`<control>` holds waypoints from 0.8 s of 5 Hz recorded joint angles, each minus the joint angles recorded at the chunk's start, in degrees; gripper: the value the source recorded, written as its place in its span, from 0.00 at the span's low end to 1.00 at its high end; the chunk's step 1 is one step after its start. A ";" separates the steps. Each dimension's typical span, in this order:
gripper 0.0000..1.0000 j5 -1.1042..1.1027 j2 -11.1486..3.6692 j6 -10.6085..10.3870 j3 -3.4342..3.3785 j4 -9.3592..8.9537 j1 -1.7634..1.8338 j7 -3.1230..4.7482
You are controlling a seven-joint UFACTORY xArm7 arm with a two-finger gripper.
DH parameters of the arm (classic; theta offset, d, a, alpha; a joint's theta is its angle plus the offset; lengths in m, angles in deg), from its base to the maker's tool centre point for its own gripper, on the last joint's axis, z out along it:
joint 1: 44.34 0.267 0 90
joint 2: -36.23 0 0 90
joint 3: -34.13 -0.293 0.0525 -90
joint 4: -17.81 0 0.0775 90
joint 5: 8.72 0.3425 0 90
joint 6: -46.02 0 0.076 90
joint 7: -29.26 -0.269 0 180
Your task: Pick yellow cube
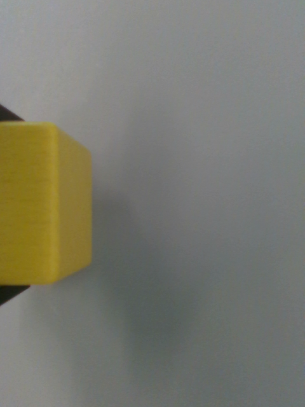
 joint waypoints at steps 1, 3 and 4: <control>1.00 -0.24 0.81 1.75 0.02 0.96 0.04 -0.21; 1.00 -0.51 1.72 3.73 0.03 2.06 0.08 -0.45; 1.00 -0.51 1.72 3.73 0.03 2.06 0.08 -0.45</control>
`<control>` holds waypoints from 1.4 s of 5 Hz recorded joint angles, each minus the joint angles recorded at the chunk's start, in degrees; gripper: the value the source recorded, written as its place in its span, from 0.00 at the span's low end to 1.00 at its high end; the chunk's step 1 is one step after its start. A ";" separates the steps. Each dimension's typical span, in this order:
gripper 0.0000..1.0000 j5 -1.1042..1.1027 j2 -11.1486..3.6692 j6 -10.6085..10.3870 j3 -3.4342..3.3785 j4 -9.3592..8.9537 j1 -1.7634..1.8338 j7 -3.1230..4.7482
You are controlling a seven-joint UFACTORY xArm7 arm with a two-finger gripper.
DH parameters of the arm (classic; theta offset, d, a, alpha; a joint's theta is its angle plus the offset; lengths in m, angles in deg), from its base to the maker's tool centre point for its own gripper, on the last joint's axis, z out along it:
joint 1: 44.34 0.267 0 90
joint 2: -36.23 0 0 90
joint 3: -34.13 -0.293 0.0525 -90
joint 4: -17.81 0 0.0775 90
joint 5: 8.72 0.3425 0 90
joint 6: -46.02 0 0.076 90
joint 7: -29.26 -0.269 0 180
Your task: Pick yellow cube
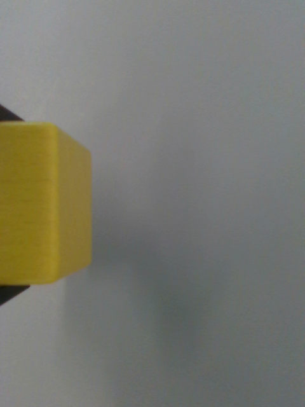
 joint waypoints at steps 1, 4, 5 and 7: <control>1.00 -0.30 1.01 2.19 0.02 1.21 0.05 -0.26; 1.00 -0.61 2.04 4.43 0.04 2.44 0.09 -0.53; 1.00 -0.94 3.18 6.91 0.06 3.81 0.14 -0.83; 1.00 -1.30 4.37 9.50 0.08 5.24 0.20 -1.14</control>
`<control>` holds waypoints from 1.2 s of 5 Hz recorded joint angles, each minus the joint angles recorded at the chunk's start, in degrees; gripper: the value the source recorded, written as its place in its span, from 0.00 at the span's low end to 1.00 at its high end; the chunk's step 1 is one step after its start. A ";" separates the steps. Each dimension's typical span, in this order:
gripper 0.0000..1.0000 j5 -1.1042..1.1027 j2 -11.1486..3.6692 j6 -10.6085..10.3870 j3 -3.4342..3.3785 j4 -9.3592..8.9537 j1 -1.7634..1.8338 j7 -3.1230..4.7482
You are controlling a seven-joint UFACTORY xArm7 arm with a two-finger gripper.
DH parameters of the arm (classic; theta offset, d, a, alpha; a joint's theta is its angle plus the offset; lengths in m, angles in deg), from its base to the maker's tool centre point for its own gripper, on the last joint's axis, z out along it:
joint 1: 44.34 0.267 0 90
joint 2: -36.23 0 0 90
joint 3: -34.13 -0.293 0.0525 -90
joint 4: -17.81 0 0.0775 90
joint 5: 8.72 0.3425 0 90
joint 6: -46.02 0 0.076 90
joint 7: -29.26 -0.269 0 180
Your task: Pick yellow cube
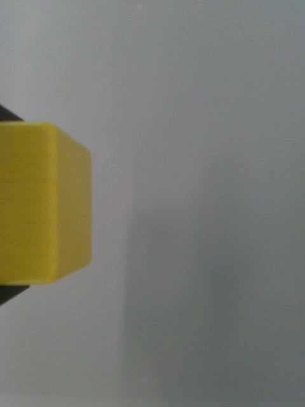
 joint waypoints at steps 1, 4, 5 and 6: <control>1.00 0.00 0.00 0.00 0.00 0.00 0.00 0.00; 1.00 -0.73 2.47 5.37 0.05 2.96 0.11 -0.64; 1.00 -0.73 2.47 5.37 0.05 2.96 0.11 -0.64; 1.00 -1.11 3.73 8.10 0.07 4.47 0.17 -0.97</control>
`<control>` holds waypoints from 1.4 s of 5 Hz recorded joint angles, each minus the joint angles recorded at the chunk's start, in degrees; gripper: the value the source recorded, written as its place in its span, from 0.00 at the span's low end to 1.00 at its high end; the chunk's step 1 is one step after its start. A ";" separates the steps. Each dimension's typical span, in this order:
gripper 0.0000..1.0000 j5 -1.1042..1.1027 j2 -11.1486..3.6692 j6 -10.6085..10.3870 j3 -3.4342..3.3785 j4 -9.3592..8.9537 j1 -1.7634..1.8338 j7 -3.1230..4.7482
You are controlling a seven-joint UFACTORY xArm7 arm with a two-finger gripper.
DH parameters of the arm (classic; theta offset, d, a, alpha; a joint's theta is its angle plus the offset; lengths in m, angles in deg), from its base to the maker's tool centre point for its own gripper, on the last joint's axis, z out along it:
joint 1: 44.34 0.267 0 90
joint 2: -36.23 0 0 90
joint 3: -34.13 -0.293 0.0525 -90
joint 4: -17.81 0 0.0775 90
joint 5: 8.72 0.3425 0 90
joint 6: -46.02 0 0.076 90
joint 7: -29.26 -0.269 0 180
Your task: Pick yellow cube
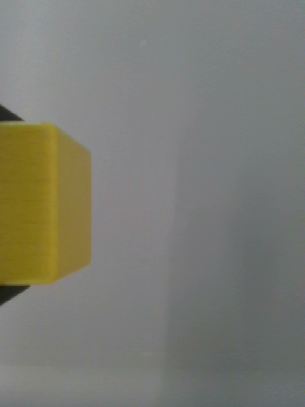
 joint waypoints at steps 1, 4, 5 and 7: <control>1.00 0.00 0.00 0.00 0.00 0.00 0.00 0.00; 1.00 -0.71 2.39 5.20 0.05 2.87 0.11 -0.62; 1.00 -0.71 2.39 5.20 0.05 2.87 0.11 -0.62; 1.00 -1.07 3.60 7.81 0.07 4.31 0.16 -0.94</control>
